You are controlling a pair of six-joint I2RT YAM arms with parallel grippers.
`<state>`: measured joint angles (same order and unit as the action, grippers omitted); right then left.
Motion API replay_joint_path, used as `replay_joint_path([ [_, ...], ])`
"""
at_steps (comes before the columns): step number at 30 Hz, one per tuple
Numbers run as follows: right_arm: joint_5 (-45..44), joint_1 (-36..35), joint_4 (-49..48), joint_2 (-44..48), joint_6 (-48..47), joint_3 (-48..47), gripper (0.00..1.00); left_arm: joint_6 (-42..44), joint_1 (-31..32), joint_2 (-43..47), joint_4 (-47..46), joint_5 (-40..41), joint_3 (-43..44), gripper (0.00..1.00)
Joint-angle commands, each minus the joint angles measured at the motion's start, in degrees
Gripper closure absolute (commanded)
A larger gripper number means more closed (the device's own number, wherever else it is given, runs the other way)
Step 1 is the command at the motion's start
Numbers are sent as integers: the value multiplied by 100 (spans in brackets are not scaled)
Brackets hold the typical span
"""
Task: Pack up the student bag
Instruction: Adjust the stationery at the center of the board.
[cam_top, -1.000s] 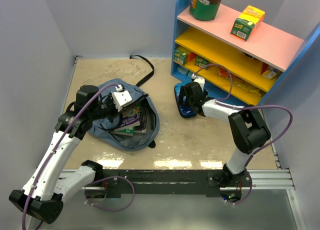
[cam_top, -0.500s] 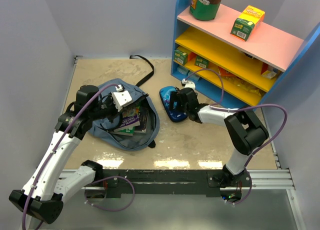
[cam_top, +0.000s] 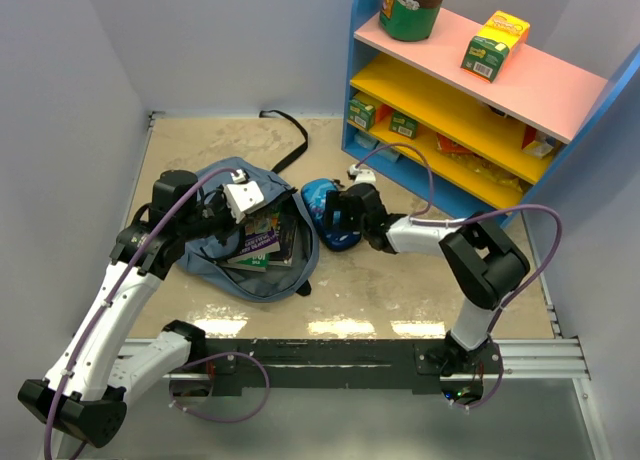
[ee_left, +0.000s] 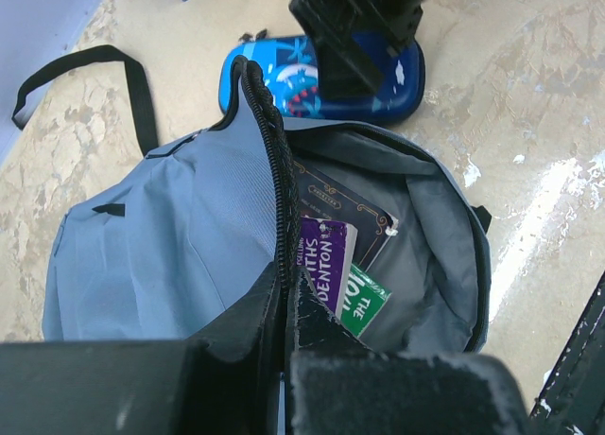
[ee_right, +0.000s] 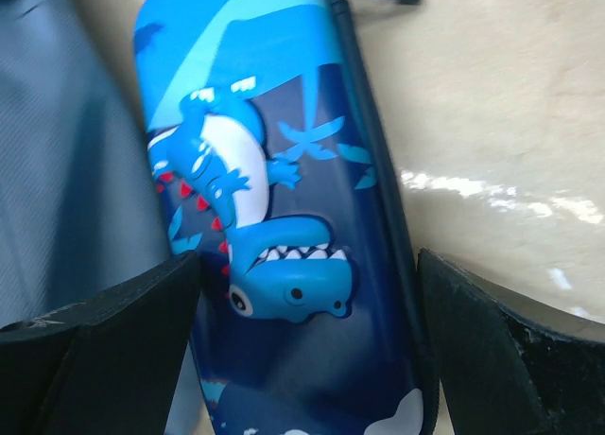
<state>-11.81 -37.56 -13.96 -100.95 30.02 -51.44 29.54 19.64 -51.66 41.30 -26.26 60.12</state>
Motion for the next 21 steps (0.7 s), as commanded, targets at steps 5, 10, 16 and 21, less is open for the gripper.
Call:
replay_joint_path([
  [5,312,-787,112,-469,267,55,1,-106,22,33,-368,-292,202,100],
  [10,-22,-806,244,-365,137,239,1,-80,22,59,-324,-274,211,100],
  [16,2004,115,-414,180,-304,485,1,-71,22,51,-315,-239,237,100],
  [21,2720,232,-731,-109,-216,512,1,-98,22,42,-298,-239,255,100],
])
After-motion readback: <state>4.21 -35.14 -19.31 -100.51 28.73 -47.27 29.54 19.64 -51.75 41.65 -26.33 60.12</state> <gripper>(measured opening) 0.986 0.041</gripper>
